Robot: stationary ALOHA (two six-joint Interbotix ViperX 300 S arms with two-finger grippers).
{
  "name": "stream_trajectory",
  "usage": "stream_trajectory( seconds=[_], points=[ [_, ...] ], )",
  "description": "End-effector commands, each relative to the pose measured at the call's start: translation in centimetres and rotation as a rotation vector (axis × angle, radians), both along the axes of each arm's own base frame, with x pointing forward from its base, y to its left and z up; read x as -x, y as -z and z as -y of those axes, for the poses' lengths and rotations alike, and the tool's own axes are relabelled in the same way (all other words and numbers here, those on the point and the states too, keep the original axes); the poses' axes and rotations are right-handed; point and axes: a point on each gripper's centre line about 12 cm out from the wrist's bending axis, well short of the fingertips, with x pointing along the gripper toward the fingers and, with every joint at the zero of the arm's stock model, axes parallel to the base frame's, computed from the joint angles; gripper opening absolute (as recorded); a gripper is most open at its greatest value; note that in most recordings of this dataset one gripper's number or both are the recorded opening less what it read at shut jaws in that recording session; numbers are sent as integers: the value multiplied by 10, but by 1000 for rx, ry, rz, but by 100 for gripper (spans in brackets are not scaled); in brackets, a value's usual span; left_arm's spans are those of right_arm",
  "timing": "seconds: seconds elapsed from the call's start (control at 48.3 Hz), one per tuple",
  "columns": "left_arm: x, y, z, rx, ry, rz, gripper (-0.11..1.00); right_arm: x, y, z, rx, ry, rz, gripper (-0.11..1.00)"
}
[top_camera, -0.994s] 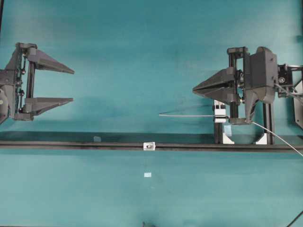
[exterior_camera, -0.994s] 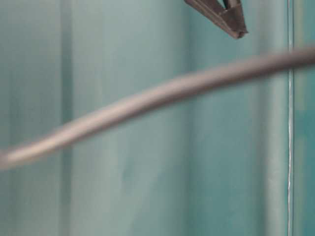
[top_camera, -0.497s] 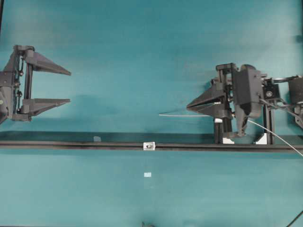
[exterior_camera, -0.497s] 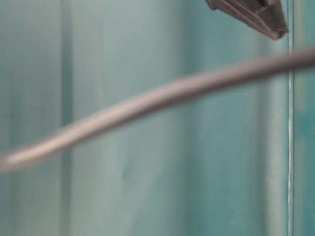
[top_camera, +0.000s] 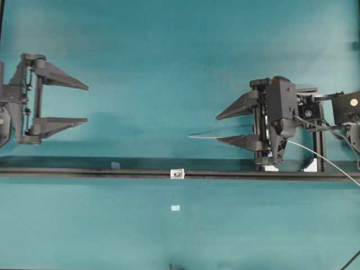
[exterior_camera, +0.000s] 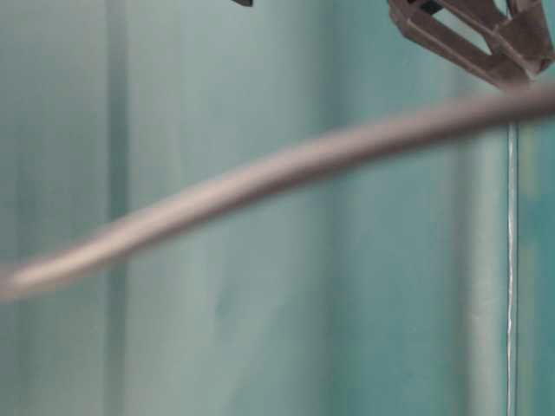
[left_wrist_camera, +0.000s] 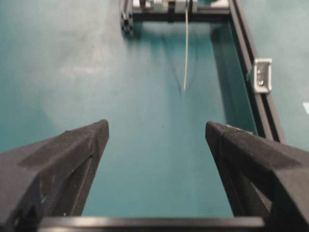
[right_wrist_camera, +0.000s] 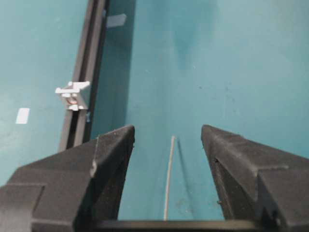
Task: Insert the wire through the hole in the metal fitting marked with a red label.
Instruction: 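Lower the open right gripper around the grey wire's free end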
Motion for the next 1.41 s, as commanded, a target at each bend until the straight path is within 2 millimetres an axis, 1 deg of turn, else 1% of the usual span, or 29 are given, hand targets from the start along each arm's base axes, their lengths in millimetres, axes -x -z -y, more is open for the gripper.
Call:
stream_trajectory(
  seconds=[0.0,0.166,0.269,0.435,0.704,1.16,1.264,1.388],
  points=[
    [-15,0,-1,8,-7,-23,70,-2,-2,3,-19,24,8,71],
    [-27,8,-2,1,-7,-57,71,-3,6,3,-29,35,-23,70],
    [-30,15,-3,1,-14,-75,71,-5,10,3,-29,38,-36,70],
    [-32,26,-4,4,-18,-115,71,-9,23,3,-26,38,-72,70],
    [-36,27,-6,3,-24,-101,71,-13,38,2,-25,39,-117,70],
    [-35,30,-8,4,-34,-110,71,-17,50,1,-32,41,-154,70],
    [-35,32,-8,4,-34,-118,71,-18,52,-1,-32,38,-157,69],
    [-36,35,-9,5,-36,-130,71,-18,53,-2,-30,34,-162,66]
  ],
)
